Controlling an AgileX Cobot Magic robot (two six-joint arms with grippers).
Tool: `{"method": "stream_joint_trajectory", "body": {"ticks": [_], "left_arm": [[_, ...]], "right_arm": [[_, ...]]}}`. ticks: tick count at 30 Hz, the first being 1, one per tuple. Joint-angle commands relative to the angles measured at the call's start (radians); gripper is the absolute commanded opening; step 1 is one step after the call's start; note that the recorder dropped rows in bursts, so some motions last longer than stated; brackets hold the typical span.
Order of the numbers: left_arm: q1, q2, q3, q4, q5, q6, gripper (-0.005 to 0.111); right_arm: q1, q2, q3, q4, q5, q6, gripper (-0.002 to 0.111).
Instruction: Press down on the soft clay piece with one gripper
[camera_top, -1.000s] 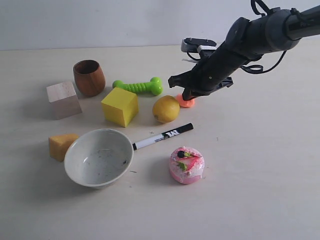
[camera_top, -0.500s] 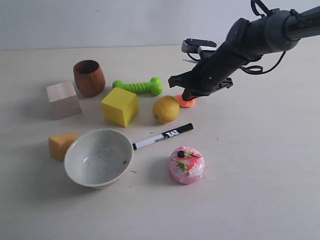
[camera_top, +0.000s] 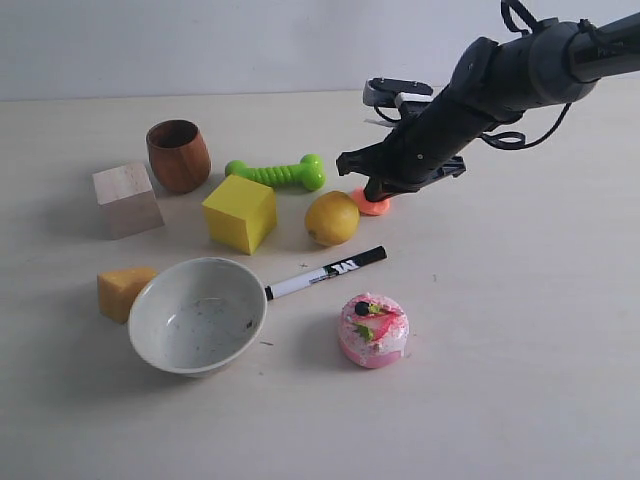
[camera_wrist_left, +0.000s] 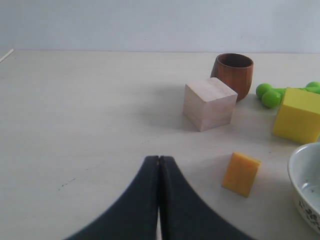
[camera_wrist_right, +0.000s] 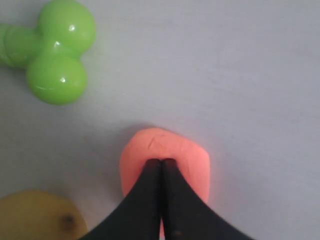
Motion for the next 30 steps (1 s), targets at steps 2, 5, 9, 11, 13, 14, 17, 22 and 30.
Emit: {"method": "stream_joint_trajectory", "body": {"ticks": [2,5,9,11,13,14,17,22,30], "left_arm": [[-0.005,-0.002,-0.003,-0.003,-0.011,0.000,0.000],[-0.005,-0.002,-0.003,-0.003,-0.011,0.000,0.000],[-0.005,-0.002,-0.003,-0.003,-0.011,0.000,0.000],[-0.005,-0.002,-0.003,-0.003,-0.011,0.000,0.000],[-0.005,-0.002,-0.003,-0.003,-0.011,0.000,0.000],[-0.005,-0.002,-0.003,-0.003,-0.011,0.000,0.000],[-0.005,-0.002,-0.003,-0.003,-0.011,0.000,0.000],[-0.005,-0.002,-0.003,-0.003,-0.011,0.000,0.000],[-0.005,-0.002,-0.003,-0.003,-0.011,0.000,0.000]], "right_arm": [[0.001,0.060,0.023,-0.031,0.041,0.001,0.000],[0.001,0.049,0.023,-0.031,0.030,-0.004,0.000],[0.001,0.028,0.023,-0.031,0.006,-0.007,0.000],[0.001,0.024,0.023,-0.031,0.005,-0.007,0.000],[0.001,0.022,0.023,-0.031,0.005,-0.007,0.000],[0.001,0.020,0.023,-0.031,0.005,-0.007,0.000],[0.001,0.015,0.023,-0.031,0.005,-0.007,0.000],[0.001,-0.021,0.023,-0.031,-0.007,-0.007,0.000],[0.001,-0.051,0.023,-0.031,-0.015,-0.009,0.000]]}}
